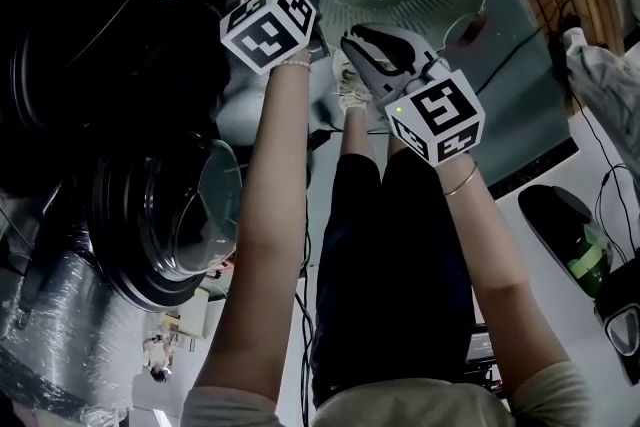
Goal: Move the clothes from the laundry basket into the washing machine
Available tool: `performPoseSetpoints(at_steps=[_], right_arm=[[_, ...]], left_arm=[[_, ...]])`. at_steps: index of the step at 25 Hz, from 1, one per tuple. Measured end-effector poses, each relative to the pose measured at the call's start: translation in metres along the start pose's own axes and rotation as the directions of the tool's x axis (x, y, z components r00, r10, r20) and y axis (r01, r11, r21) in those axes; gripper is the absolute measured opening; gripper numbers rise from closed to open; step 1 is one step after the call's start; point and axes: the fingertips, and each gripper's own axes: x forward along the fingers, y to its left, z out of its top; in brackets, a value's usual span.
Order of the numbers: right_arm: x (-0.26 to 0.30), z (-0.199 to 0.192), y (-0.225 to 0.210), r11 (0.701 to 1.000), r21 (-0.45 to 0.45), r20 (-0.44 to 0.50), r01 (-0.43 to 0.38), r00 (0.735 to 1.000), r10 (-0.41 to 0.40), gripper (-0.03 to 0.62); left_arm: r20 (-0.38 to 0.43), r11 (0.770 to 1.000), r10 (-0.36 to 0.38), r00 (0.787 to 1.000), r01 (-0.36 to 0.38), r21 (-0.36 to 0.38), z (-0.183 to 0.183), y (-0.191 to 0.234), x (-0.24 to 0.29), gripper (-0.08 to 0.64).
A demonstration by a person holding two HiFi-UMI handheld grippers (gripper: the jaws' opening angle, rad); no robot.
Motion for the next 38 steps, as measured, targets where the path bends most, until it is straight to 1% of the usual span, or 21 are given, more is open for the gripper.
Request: performPoseSetpoints(at_steps=[1,2,4,5,6,8,10,12,14,17,19,20,21,23,24,26,28,32,34,36,38], right_arm=[[-0.001,-0.001,-0.001,1.000,0.003,0.000,0.001,1.000,-0.001,0.089],[-0.001,-0.001,-0.003,1.000,0.009,0.003,0.003,1.000,-0.003,0.089],[-0.002,0.000,-0.004,1.000,0.022,0.009,0.006,1.000,-0.006,0.084],[-0.001,0.000,-0.004,1.000,0.025,0.010,0.006,1.000,-0.007,0.083],[-0.001,0.000,-0.003,1.000,0.025,0.010,0.004,1.000,-0.005,0.081],[0.000,0.000,0.000,1.000,0.024,0.009,-0.002,1.000,0.002,0.078],[0.001,0.002,0.002,1.000,0.026,0.013,-0.007,1.000,0.007,0.078],[0.001,0.004,0.004,1.000,0.026,0.019,-0.011,1.000,0.011,0.078],[0.002,0.007,0.004,1.000,0.019,0.024,-0.011,1.000,0.010,0.077],[0.001,0.006,0.003,1.000,0.015,0.024,-0.006,1.000,0.005,0.077],[0.002,0.006,0.004,1.000,0.014,0.023,-0.005,1.000,0.005,0.077],[0.003,0.006,0.004,1.000,0.013,0.021,-0.006,1.000,0.006,0.077],[0.003,0.005,0.004,1.000,0.012,0.020,-0.006,1.000,0.006,0.077],[0.005,0.004,0.005,1.000,0.011,0.017,-0.009,1.000,0.009,0.077],[0.005,0.003,0.006,1.000,0.012,0.015,-0.011,1.000,0.011,0.077],[0.006,0.002,0.007,1.000,0.012,0.013,-0.017,1.000,0.017,0.077],[0.006,0.002,0.009,1.000,0.009,0.012,-0.022,1.000,0.022,0.077],[0.004,0.002,0.008,1.000,0.009,0.014,-0.014,1.000,0.014,0.077],[0.003,0.002,0.007,1.000,0.012,0.016,-0.009,1.000,0.009,0.077],[0.003,0.001,0.006,1.000,0.014,0.014,-0.008,1.000,0.007,0.075],[0.003,0.001,0.006,1.000,0.016,0.013,-0.007,1.000,0.007,0.072]], left_arm=[[-0.003,1.000,0.015,1.000,-0.015,0.023,0.002,0.002,0.003,0.248],[-0.005,0.999,0.019,1.000,-0.019,0.049,0.004,0.002,0.006,0.161],[0.003,0.996,0.002,1.000,-0.002,0.093,0.013,0.002,0.005,0.104],[0.027,0.995,-0.008,1.000,0.006,0.103,0.021,0.001,0.000,0.089],[0.068,0.994,-0.015,0.998,0.007,0.109,0.031,0.002,-0.006,0.071],[0.168,0.991,-0.014,0.986,-0.008,0.130,0.056,0.007,-0.024,0.064],[0.250,0.986,-0.005,0.968,-0.038,0.165,0.082,0.018,-0.040,0.063],[0.309,0.976,0.021,0.951,-0.087,0.200,0.108,0.036,-0.050,0.063],[0.368,0.964,0.067,0.927,-0.155,0.216,0.135,0.056,-0.056,0.063],[0.458,0.946,0.150,0.876,-0.261,0.191,0.176,0.081,-0.064,0.064],[0.501,0.936,0.192,0.844,-0.311,0.165,0.197,0.093,-0.067,0.066],[0.511,0.933,0.204,0.835,-0.324,0.156,0.203,0.096,-0.067,0.069],[0.514,0.932,0.212,0.831,-0.331,0.151,0.207,0.096,-0.065,0.069],[0.503,0.934,0.221,0.836,-0.329,0.137,0.205,0.096,-0.059,0.094],[0.494,0.939,0.224,0.840,-0.322,0.121,0.202,0.096,-0.057,0.111],[0.471,0.951,0.228,0.852,-0.298,0.080,0.193,0.097,-0.052,0.150],[0.445,0.958,0.232,0.865,-0.281,0.047,0.185,0.099,-0.050,0.178],[0.438,0.970,0.221,0.872,-0.245,-0.001,0.175,0.096,-0.066,0.219],[0.430,0.974,0.213,0.878,-0.225,-0.022,0.162,0.092,-0.074,0.227],[0.399,0.977,0.208,0.893,-0.206,-0.048,0.138,0.084,-0.077,0.229],[0.338,0.981,0.193,0.921,-0.174,-0.085,0.105,0.072,-0.072,0.228]])
